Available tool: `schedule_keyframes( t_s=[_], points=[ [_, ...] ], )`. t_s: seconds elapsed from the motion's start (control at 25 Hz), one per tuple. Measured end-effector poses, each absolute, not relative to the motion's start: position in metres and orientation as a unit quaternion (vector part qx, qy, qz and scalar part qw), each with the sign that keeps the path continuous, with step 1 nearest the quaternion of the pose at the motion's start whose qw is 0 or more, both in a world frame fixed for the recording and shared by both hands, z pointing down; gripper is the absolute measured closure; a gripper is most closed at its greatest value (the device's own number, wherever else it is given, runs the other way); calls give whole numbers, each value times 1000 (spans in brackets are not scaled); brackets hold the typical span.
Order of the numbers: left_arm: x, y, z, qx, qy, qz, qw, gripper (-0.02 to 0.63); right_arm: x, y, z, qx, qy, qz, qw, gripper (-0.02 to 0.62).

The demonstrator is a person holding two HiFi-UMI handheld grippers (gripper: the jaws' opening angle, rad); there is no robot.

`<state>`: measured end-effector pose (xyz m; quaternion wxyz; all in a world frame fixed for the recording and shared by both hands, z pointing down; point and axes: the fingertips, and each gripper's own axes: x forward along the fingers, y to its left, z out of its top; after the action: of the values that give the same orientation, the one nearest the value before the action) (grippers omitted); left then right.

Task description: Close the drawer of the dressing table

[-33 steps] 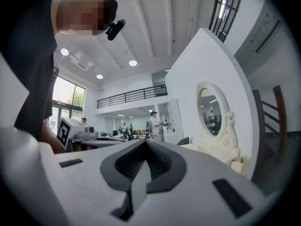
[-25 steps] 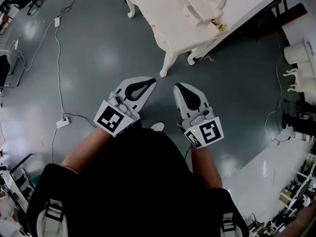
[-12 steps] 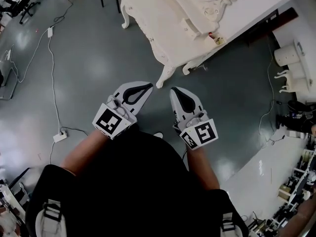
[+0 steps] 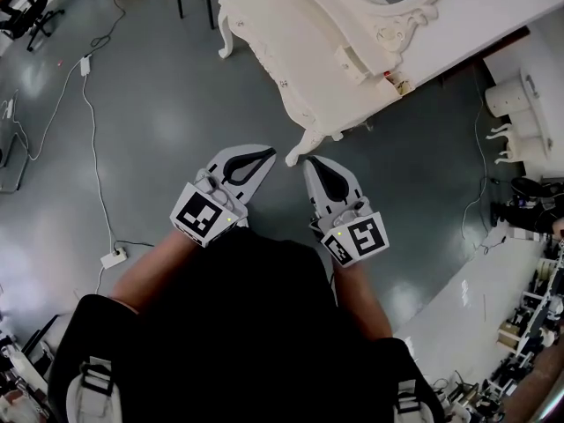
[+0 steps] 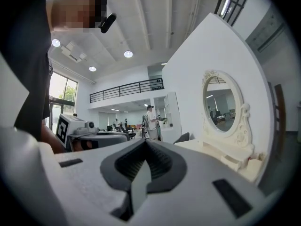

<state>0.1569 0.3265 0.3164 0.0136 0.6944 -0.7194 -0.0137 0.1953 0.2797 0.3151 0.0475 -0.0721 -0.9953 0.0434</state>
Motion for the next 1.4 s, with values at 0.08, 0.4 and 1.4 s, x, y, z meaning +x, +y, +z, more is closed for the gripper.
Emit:
schedule_keyframes(
  t_s=[0.08, 0.4, 1.4],
  points=[
    [145, 334, 316, 697, -717, -17, 13, 611, 184, 285, 314, -65, -996, 41, 48, 594],
    [114, 326, 322, 699, -715, -25, 19, 611, 158, 271, 320, -47, -996, 46, 53, 594],
    [10, 165, 318, 703, -711, 6, 21, 611, 45, 111, 320, -54, -997, 47, 40, 594]
  ],
)
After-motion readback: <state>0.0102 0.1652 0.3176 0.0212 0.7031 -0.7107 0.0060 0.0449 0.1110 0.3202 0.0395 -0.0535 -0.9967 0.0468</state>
